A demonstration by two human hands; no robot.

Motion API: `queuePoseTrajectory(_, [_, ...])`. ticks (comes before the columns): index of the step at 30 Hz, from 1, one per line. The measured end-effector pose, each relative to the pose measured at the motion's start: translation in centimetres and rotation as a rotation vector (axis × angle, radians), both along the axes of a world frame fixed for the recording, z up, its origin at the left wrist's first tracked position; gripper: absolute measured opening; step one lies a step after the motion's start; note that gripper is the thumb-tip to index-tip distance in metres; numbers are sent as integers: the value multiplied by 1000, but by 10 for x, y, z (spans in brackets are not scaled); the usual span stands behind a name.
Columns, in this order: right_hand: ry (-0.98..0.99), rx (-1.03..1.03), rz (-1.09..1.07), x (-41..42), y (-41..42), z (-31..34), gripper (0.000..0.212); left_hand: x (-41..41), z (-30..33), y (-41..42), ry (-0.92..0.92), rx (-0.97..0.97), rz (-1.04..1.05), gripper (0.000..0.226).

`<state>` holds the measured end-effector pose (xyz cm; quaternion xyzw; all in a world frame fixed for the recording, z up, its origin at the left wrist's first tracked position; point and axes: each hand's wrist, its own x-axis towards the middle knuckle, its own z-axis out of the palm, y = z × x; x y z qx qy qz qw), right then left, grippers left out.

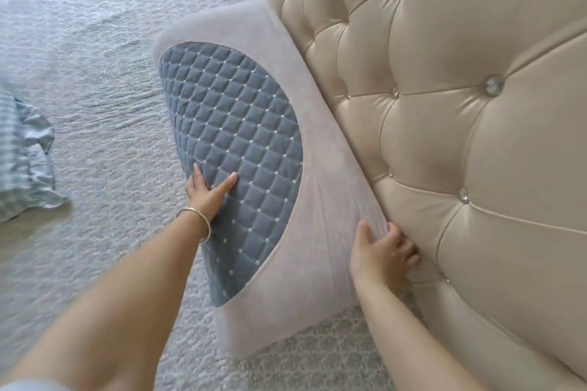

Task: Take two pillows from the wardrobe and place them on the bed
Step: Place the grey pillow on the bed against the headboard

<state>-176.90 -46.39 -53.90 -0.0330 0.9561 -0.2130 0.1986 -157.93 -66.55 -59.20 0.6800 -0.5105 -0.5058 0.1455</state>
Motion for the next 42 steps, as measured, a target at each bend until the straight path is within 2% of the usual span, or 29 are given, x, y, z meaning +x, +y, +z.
queuePoseTrajectory(6, [176,-38,238,20,12,-8,51,1,5,11,-113,22,-62,107])
queuePoseTrajectory(8, [189,23,339,18,18,-7,50,-2,6,15,-159,40,-67,109])
queuePoseTrajectory(12, [146,127,405,8,18,-2,50,-7,15,22,-230,64,-69,105])
queuePoseTrajectory(16, [70,191,451,4,16,14,52,-4,36,39,-184,51,-82,100])
queuePoseTrajectory(20, [-1,295,569,1,16,42,50,6,71,59,-215,81,-269,87])
queuePoseTrajectory(23, [-38,261,661,12,20,70,39,12,111,78,-179,18,-318,76])
queuePoseTrajectory(26, [-31,98,716,33,31,105,31,21,157,101,-107,-143,-236,51])
queuePoseTrajectory(28, [-30,23,775,49,38,132,29,34,191,117,-82,-209,-202,43])
queuePoseTrajectory(34, [-150,-73,1011,112,41,217,30,111,284,170,-77,-343,-15,34])
queuePoseTrajectory(42, [-161,-197,1443,252,47,313,30,261,374,259,-123,-423,417,25])
